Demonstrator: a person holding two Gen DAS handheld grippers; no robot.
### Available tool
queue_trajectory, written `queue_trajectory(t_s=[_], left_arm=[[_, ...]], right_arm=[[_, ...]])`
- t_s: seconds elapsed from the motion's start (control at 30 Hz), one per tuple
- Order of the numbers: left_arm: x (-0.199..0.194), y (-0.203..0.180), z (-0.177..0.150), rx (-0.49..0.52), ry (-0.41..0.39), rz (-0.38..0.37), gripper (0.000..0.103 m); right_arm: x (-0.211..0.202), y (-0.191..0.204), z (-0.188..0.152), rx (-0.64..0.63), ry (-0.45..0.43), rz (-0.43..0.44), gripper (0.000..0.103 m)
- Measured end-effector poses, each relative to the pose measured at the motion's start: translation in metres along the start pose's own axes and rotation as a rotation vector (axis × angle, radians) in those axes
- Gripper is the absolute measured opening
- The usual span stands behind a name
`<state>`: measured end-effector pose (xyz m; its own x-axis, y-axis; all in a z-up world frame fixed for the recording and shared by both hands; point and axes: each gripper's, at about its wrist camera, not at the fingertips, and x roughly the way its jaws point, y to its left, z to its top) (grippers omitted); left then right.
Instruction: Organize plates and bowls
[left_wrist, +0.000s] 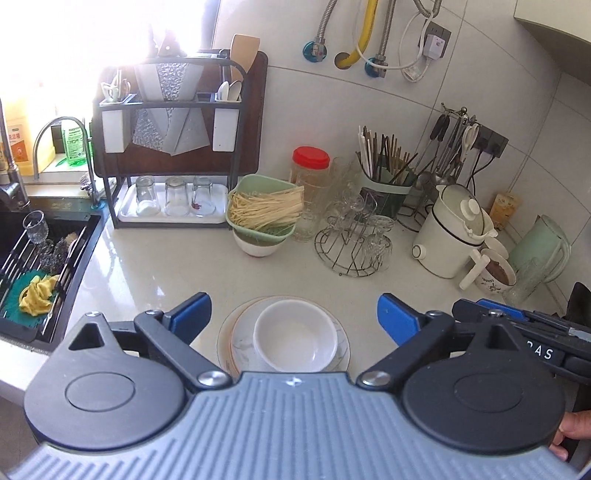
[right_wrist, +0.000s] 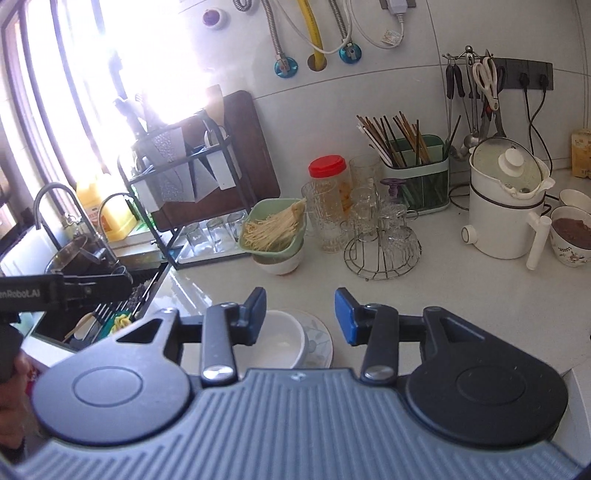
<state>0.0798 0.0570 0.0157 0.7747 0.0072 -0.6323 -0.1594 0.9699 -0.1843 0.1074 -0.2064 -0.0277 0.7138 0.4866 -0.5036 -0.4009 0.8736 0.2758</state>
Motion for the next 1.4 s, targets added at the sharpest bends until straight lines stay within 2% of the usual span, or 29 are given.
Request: queue_trajectory(t_s=[0.07,0.13,0.5,0.53,0.6,0.7,0.83,1.27,1.4], left_arm=[[-0.005,-0.004,-0.008,0.003,0.006,0.014,0.099],[-0.009,-0.007,-0.017,0.002,0.014,0.026,0.099],[-0.028,-0.016,-0.055,0.014,0.079,0.06,0.099],[-0.03,-0.015,-0.055,0.015,0.08,0.062,0.099],[-0.034,-0.013,-0.057,0.014,0.08,0.065,0.099],[-0.036,-0.011,-0.057,0.023,0.089,0.055,0.099],[-0.039,-0.008,-0.058,0.043,0.094,0.061,0.099],[-0.053,0.006,-0.052,0.062,0.055,0.063,0.099],[-0.053,0.008,-0.053,0.074,0.076,0.054,0.099]], right_arm=[[-0.006,-0.001,-0.005,-0.011,-0.001,-0.002,0.05],[-0.012,-0.003,-0.011,-0.013,-0.004,0.001,0.062],[-0.035,-0.003,-0.036,-0.032,0.009,0.001,0.065],[-0.037,-0.002,-0.037,-0.035,0.005,0.004,0.073],[-0.042,0.002,-0.039,-0.04,-0.014,-0.001,0.083],[-0.045,0.006,-0.042,-0.032,-0.022,0.009,0.092],[-0.047,0.009,-0.047,0.008,-0.018,0.013,0.093],[-0.058,0.025,-0.051,0.01,-0.008,-0.037,0.093],[-0.061,0.03,-0.053,0.008,-0.004,-0.046,0.093]])
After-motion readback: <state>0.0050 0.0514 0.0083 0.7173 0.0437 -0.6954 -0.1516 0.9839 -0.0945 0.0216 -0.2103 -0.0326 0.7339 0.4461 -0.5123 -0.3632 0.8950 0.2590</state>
